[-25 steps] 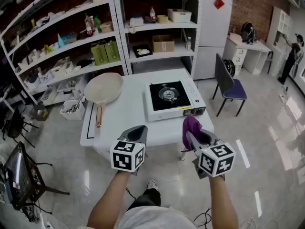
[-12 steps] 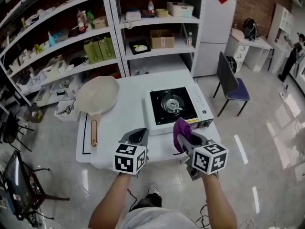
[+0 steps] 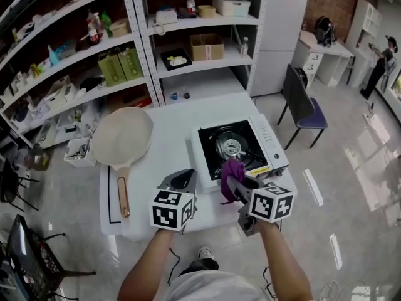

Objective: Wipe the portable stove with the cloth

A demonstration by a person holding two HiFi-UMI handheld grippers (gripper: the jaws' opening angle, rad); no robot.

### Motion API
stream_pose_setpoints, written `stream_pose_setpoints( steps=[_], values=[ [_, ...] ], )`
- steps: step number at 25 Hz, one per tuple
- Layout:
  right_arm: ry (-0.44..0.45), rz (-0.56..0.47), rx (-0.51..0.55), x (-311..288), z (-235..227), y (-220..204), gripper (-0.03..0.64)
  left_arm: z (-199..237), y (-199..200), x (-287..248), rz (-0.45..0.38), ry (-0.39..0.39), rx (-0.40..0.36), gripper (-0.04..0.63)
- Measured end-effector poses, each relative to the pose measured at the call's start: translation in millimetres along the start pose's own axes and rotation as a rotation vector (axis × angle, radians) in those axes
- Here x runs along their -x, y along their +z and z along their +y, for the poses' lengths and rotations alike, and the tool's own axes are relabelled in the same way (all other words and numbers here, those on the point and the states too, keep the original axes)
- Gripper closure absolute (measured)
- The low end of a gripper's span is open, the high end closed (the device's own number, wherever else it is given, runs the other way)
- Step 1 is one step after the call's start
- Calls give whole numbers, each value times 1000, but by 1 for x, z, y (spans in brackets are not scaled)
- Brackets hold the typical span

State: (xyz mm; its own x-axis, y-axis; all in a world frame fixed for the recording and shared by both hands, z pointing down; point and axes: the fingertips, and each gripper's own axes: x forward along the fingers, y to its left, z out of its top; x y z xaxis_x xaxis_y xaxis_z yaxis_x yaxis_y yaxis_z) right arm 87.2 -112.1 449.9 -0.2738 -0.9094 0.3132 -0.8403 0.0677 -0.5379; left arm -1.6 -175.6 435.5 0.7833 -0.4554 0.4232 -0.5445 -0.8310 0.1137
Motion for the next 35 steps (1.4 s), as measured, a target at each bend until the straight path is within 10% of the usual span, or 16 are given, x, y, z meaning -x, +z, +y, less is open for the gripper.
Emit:
stream_pose_setpoints(
  steps=[11, 35],
  values=[
    [10, -140, -335, -34, -17, 4, 555, 4, 10, -31, 18, -95, -38, 591],
    [-125, -40, -155, -19, -66, 7, 555, -14, 11, -66, 38, -106, -50, 591]
  ],
)
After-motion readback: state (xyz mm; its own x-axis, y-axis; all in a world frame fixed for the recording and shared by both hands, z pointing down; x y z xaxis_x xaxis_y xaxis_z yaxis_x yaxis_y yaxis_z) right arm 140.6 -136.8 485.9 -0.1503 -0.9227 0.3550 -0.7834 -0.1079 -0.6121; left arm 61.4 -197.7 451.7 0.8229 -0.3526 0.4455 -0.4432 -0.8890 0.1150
